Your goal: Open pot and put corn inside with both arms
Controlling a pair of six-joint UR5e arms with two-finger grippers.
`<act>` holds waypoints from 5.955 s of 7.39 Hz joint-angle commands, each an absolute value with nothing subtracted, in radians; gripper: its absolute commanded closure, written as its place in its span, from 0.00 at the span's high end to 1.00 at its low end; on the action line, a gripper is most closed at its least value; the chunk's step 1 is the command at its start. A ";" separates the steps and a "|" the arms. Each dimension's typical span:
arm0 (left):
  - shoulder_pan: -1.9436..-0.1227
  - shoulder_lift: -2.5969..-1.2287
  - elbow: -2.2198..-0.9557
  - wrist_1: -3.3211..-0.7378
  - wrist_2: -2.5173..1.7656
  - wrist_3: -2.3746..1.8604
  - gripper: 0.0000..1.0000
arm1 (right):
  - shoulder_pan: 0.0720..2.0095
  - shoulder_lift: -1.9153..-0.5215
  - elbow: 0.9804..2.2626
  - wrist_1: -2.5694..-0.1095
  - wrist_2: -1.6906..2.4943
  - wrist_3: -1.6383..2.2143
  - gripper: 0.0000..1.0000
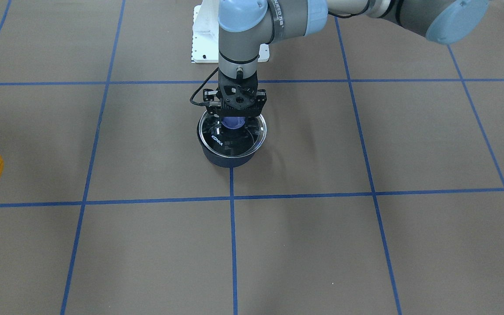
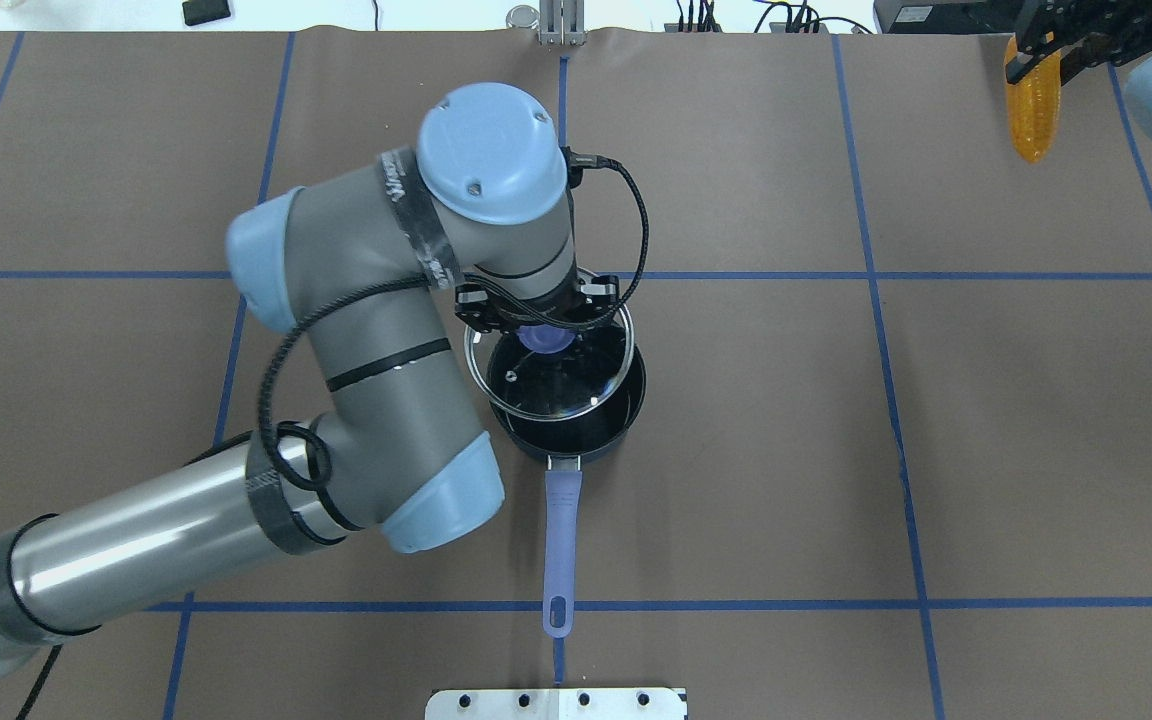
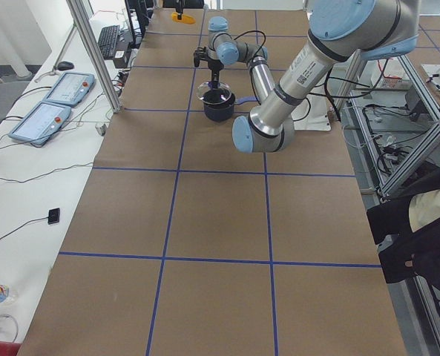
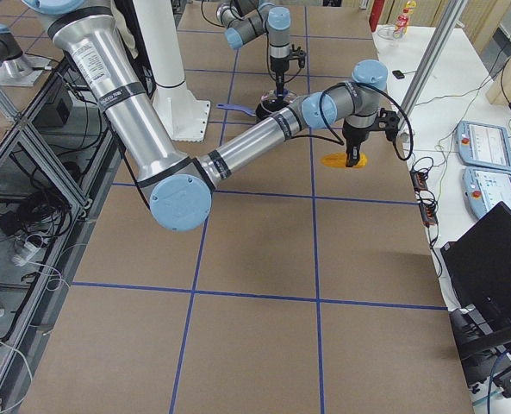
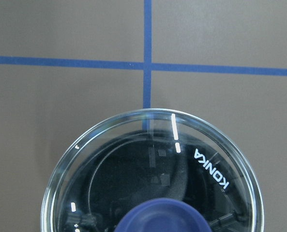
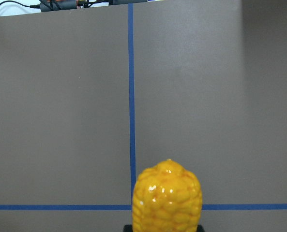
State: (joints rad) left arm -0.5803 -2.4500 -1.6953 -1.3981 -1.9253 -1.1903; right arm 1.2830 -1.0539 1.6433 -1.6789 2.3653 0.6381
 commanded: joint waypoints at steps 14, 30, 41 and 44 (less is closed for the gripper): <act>-0.983 -1.668 -1.723 -1.988 -2.192 -0.459 0.49 | 0.575 -0.801 1.738 -1.672 1.971 1.433 0.48; -0.982 -1.582 -1.678 -2.075 -2.223 -0.465 0.49 | 0.552 -0.758 1.592 -1.490 1.881 1.428 1.00; -0.977 -1.606 -1.611 -2.117 -2.194 -0.462 0.75 | 0.578 -0.765 1.609 -1.468 1.890 1.431 1.00; -0.982 -1.615 -1.634 -2.117 -2.207 -0.459 0.96 | 0.642 -0.782 1.618 -1.468 1.962 1.416 1.00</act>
State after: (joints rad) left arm -0.9793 -1.6114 -1.6218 -2.1179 -2.1972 -0.4593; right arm 0.6070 -0.7719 1.6125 -1.4681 1.9180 1.4252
